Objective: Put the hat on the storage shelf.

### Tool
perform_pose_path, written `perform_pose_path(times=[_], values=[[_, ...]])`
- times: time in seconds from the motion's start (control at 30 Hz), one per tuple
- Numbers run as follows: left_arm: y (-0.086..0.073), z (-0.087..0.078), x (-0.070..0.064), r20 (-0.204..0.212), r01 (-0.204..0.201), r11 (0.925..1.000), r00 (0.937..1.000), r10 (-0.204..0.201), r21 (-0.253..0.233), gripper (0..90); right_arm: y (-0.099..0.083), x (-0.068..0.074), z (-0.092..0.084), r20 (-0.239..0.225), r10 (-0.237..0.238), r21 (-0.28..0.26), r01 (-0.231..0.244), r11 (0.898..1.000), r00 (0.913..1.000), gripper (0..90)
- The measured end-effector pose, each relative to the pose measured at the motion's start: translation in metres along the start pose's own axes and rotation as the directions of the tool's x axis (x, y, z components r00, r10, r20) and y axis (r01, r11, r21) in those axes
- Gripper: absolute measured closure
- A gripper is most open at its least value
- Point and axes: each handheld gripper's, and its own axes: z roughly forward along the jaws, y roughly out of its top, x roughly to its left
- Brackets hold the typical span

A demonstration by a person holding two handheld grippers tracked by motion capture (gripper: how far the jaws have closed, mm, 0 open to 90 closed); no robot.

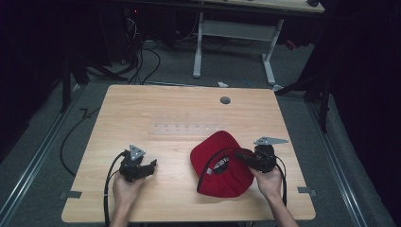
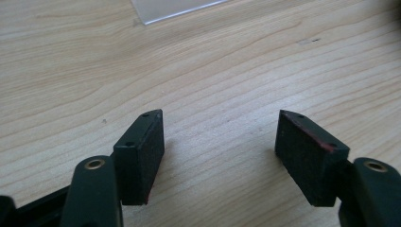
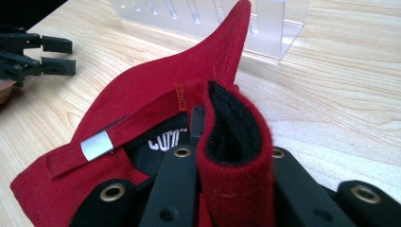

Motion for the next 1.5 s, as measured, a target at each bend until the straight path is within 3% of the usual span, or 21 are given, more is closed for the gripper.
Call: perform_pose_path(times=[0.33, 0.47, 0.5, 0.53, 0.63, 0.77, 0.8, 1.1, 1.27, 1.5], values=[[0.005, -0.017, -0.027, 0.123, -0.01, 0.9999, 0.9924, 0.012, -0.009, 31.9, 0.001, -0.002, -0.007, -0.026, 0.028, -0.02, -0.028, 0.999, 0.9993, 83.2], [0.002, -0.025, -0.05, 0.192, -0.084, 0.9964, 0.9777, 0.084, -0.008, 30.6, 0.004, -0.002, -0.007, -0.039, 0.031, -0.022, -0.032, 0.999, 0.9988, 83.2], [0.002, -0.025, -0.05, 0.192, -0.084, 0.9964, 0.9777, 0.084, -0.008, 30.3, 0.005, -0.002, -0.007, -0.041, 0.028, -0.024, -0.029, 0.999, 0.9988, 83.2], [0.0, -0.028, -0.058, 0.216, -0.105, 0.9944, 0.9709, 0.103, 0.002, 30.0, 0.005, -0.001, -0.007, -0.045, 0.033, -0.027, -0.034, 0.999, 0.9984, 83.2], [-0.005, -0.031, -0.068, 0.247, -0.14, 0.9901, 0.9601, 0.132, 0.012, 28.8, 0.008, -0.001, -0.007, -0.055, 0.04, -0.025, -0.042, 0.999, 0.9977, 83.2], [-0.008, -0.034, -0.077, 0.278, -0.152, 0.9883, 0.9501, 0.142, 0.013, 27.8, 0.013, 0.002, -0.006, -0.06, 0.033, -0.015, -0.034, 0.999, 0.9977, 83.2], [-0.01, -0.035, -0.081, 0.295, -0.166, 0.986, 0.9431, 0.155, 0.014, 27.6, 0.014, 0.003, -0.005, -0.062, 0.031, -0.013, -0.032, 0.999, 0.9976, 83.2], [-0.017, -0.035, -0.098, 0.347, -0.234, 0.9718, 0.9142, 0.21, 0.029, 24.8, 0.02, 0.005, -0.003, -0.082, 0.038, -0.003, -0.038, 0.999, 0.9959, 83.2], [-0.019, -0.033, -0.103, 0.348, -0.258, 0.9659, 0.9078, 0.234, 0.022, 23.5, 0.023, 0.007, -0.002, -0.094, 0.04, 0.012, -0.039, 0.999, 0.9948, 83.2], [-0.02, -0.032, -0.105, 0.354, -0.261, 0.9652, 0.9036, 0.241, 0.011, 22.2, 0.025, 0.01, 0.003, -0.106, 0.042, 0.031, -0.039, 0.999, 0.9935, 83.2]])
